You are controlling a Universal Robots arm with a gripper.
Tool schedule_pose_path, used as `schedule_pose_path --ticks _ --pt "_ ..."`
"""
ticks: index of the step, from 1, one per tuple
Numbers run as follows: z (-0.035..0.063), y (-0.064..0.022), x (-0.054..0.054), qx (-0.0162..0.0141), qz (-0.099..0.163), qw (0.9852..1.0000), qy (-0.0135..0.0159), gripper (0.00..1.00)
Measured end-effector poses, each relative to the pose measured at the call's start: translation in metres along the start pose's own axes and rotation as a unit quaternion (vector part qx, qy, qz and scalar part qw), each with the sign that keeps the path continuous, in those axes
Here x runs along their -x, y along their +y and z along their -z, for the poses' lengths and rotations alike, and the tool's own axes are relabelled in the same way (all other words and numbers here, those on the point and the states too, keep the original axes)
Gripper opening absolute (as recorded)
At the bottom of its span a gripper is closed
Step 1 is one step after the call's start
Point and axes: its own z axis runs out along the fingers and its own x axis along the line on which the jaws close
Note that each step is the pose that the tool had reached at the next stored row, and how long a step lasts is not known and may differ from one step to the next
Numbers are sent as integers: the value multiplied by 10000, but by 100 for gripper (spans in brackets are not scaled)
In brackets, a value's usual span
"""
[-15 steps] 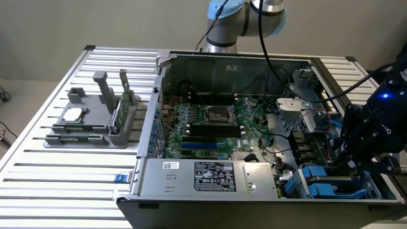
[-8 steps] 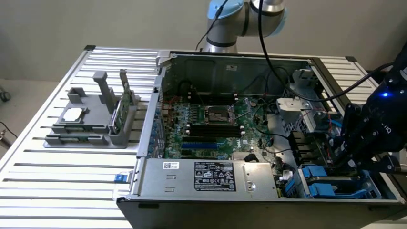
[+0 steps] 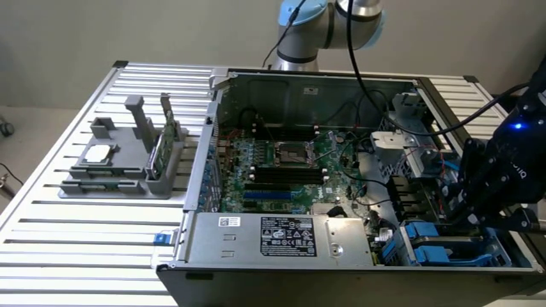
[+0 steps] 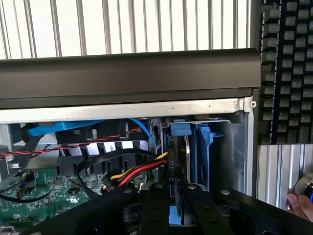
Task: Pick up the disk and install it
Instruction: 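Insert the first disk wire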
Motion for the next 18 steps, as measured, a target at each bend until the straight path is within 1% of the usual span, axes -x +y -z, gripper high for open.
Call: schedule_pose_path --ticks 9,18 --pt "-20 2 7 2 40 10000 -22 16" --pt "-40 2 7 7 164 9999 -27 16"
